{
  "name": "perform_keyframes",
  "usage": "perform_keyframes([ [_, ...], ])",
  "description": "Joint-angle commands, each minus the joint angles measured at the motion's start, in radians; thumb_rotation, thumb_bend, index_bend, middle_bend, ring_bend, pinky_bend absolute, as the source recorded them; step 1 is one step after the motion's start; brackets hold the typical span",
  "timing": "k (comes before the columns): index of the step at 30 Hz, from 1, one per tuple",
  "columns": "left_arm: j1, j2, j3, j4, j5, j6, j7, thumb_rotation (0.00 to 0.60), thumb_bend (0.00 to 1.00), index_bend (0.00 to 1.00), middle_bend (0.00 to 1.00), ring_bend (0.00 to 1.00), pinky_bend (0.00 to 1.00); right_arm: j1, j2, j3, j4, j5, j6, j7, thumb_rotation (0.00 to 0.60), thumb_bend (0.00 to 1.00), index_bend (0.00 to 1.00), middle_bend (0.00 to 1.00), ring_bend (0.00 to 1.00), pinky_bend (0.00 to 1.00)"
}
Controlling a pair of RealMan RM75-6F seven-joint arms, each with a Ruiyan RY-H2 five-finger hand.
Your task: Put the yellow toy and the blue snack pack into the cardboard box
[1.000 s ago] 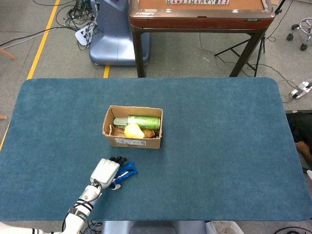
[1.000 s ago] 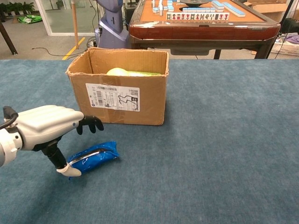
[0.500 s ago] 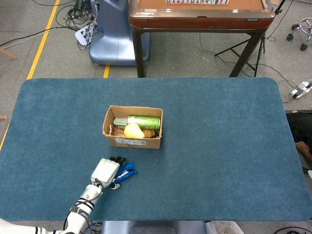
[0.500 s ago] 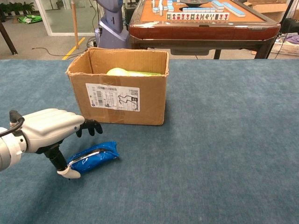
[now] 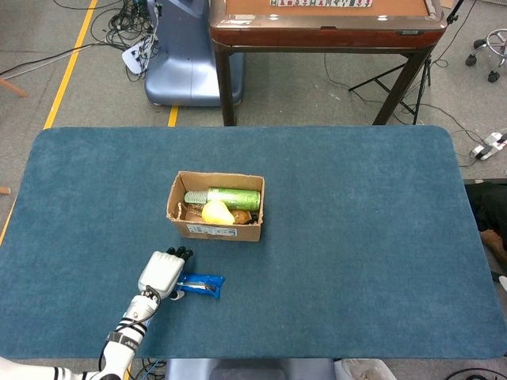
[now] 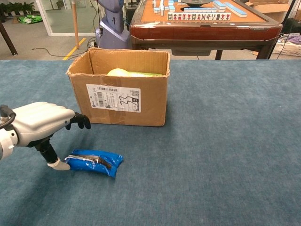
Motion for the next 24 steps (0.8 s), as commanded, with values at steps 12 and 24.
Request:
perform_keyframes([
  [12, -0.026, 0.001, 0.026, 0.012, -0.003, -0.045, 0.042, 0.6, 0.03, 0.32, 0.14, 0.11, 0.35, 0.002, -0.001, 0.0, -0.004, -0.002, -0.006, -0.01, 0.6, 0.09, 0.46, 0.41, 0.3, 0.48],
  [24, -0.032, -0.014, 0.016, 0.034, -0.058, -0.066, 0.03, 0.6, 0.13, 0.37, 0.09, 0.07, 0.32, 0.003, 0.001, -0.001, -0.004, -0.005, -0.008, -0.006, 0.6, 0.09, 0.46, 0.41, 0.3, 0.48],
])
